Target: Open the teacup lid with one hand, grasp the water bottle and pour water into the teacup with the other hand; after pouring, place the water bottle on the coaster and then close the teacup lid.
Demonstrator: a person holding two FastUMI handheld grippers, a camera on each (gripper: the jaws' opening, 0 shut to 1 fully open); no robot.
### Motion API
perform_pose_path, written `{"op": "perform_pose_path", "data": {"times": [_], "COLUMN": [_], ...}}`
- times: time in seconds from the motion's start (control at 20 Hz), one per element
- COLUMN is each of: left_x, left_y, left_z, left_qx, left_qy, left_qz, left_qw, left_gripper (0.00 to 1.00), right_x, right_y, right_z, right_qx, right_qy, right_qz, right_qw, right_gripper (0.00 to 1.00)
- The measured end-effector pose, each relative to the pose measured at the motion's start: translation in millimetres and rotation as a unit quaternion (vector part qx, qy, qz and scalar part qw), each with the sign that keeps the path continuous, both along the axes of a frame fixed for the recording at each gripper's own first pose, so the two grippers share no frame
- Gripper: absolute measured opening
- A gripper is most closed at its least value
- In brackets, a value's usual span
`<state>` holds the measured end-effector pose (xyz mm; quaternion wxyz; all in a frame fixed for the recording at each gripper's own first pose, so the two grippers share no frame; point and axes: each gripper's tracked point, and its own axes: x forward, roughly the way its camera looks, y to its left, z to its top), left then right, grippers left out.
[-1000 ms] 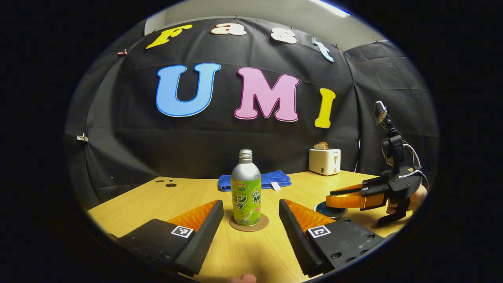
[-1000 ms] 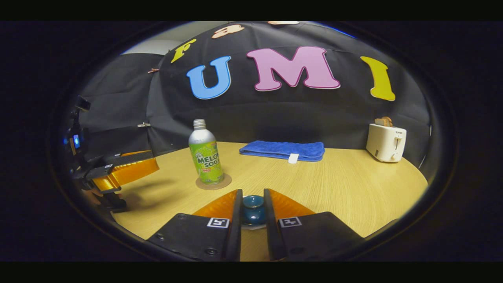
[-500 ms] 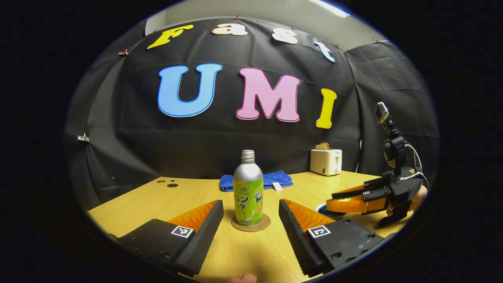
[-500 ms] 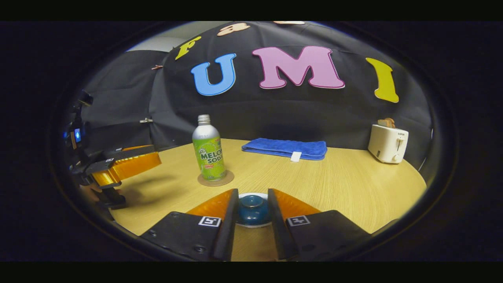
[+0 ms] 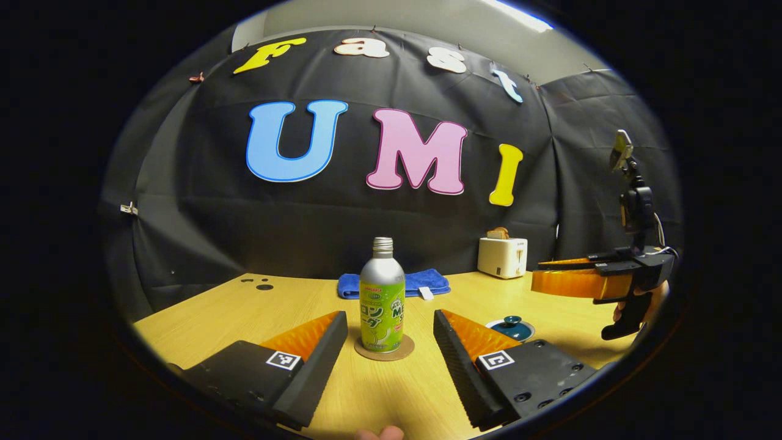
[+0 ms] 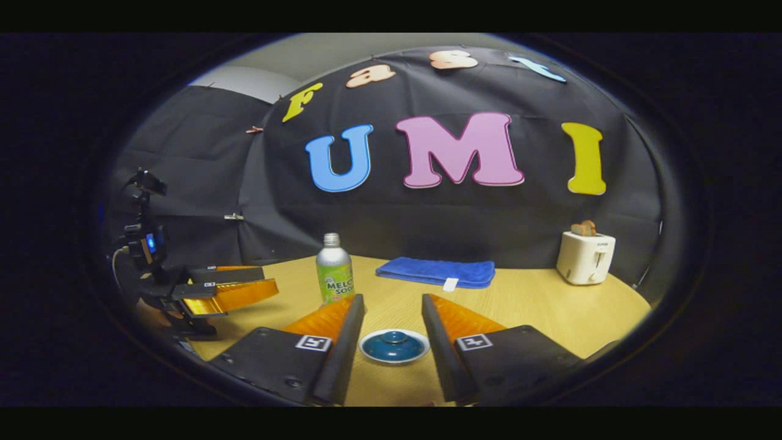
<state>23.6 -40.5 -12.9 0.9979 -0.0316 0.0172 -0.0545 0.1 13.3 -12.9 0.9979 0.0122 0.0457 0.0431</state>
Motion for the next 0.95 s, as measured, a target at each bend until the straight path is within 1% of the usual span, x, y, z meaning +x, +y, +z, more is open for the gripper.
{"op": "perform_pose_path", "data": {"times": [0.05, 0.1, 0.15, 0.2, 0.25, 0.35, 0.55, 0.95], "left_x": [0, 0, -1, -1, 0, 0, 1, 0], "left_y": [-2, -3, -5, -6, -7, -8, -5, -4], "left_z": [0, 1, 0, 1, 2, 2, -1, 0], "left_qx": [0.0, 0.0, 0.0, -0.002, -0.004, -0.007, -0.009, -0.005], "left_qy": [0.0, 0.0, 0.0, 0.0, -0.002, -0.002, 0.0, 0.001], "left_qz": [-0.002, -0.003, -0.004, -0.006, -0.007, -0.007, -0.003, -0.002], "left_qw": [1.0, 1.0, 1.0, 1.0, 1.0, 1.0, 1.0, 1.0], "left_gripper": [0.9, 0.9, 0.9, 0.9, 0.9, 0.9, 0.9, 0.9], "right_x": [-3, -4, -5, -6, -5, -5, -6, -7], "right_y": [1, 1, 1, -1, -4, -9, -10, -6], "right_z": [1, 1, 1, 1, 0, 0, 1, -1], "right_qx": [0.001, 0.002, 0.003, 0.005, 0.005, 0.009, 0.009, 0.001], "right_qy": [-0.003, -0.005, -0.008, -0.01, -0.014, -0.019, -0.019, -0.015], "right_qz": [0.001, 0.002, 0.002, 0.0, -0.005, -0.013, -0.013, -0.007], "right_qw": [1.0, 1.0, 1.0, 1.0, 1.0, 1.0, 1.0, 1.0], "right_gripper": [0.66, 0.87, 0.93, 0.94, 0.98, 0.98, 0.98, 0.98]}}
